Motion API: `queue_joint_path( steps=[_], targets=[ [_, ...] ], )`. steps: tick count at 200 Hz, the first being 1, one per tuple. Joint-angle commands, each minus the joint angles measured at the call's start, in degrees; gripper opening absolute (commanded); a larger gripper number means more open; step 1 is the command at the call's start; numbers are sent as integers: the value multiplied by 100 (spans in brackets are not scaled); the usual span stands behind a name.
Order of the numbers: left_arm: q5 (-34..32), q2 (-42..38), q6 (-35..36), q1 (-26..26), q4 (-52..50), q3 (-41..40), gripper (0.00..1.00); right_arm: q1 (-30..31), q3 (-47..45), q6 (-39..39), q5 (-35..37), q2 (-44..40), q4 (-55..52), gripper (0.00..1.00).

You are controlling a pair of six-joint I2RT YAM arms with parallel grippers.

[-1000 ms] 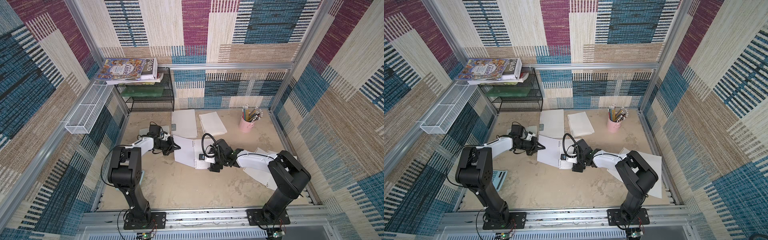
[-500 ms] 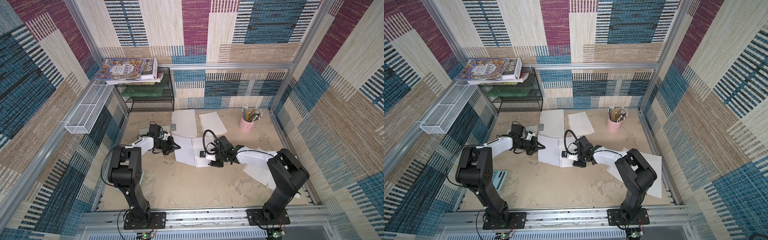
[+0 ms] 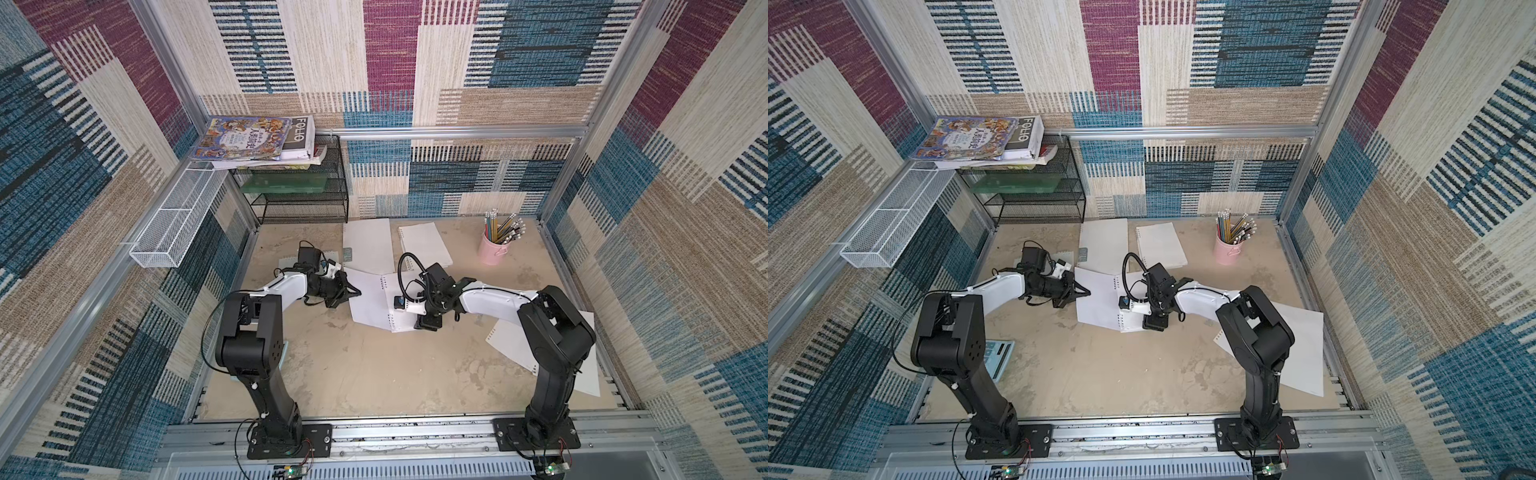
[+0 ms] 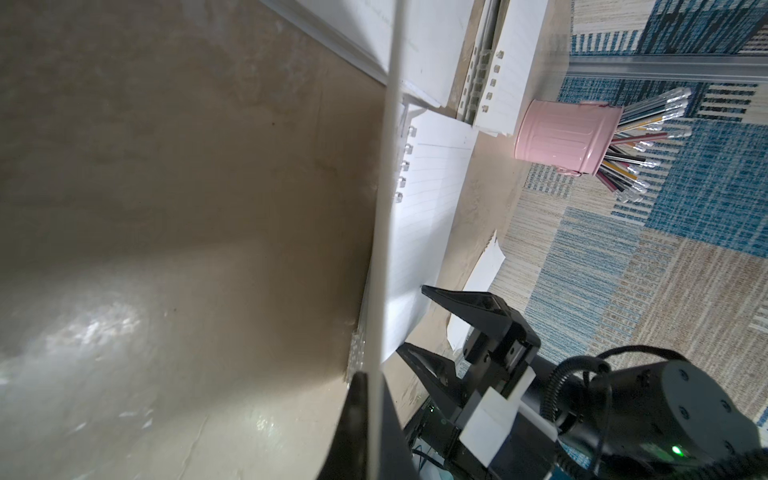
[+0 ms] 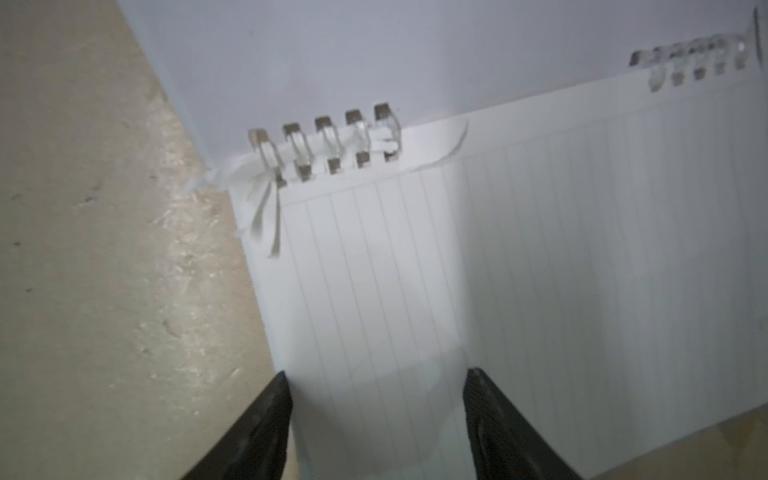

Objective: Tear off pages from different notebooks
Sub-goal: Tear off the paper from the notebook.

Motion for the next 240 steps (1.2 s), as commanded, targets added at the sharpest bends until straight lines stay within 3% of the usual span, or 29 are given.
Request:
queue_joint_path(
  steps=[1, 62, 95, 147, 240],
  targets=[
    [278, -27, 139, -5, -263, 42, 0, -68, 302, 49, 42, 123, -113, 68],
    [332, -12, 208, -15, -269, 73, 0, -387, 1468, 339, -361, 900, -1410, 68],
    [349, 6, 240, -15, -293, 96, 0, -404, 1596, 543, -339, 901, -1306, 67],
    [367, 15, 263, -15, -321, 125, 0, -391, 1770, 621, -662, 809, -1232, 58],
    [367, 82, 290, -15, -355, 132, 0, -423, 1758, 557, -746, 700, -1697, 81]
  ],
)
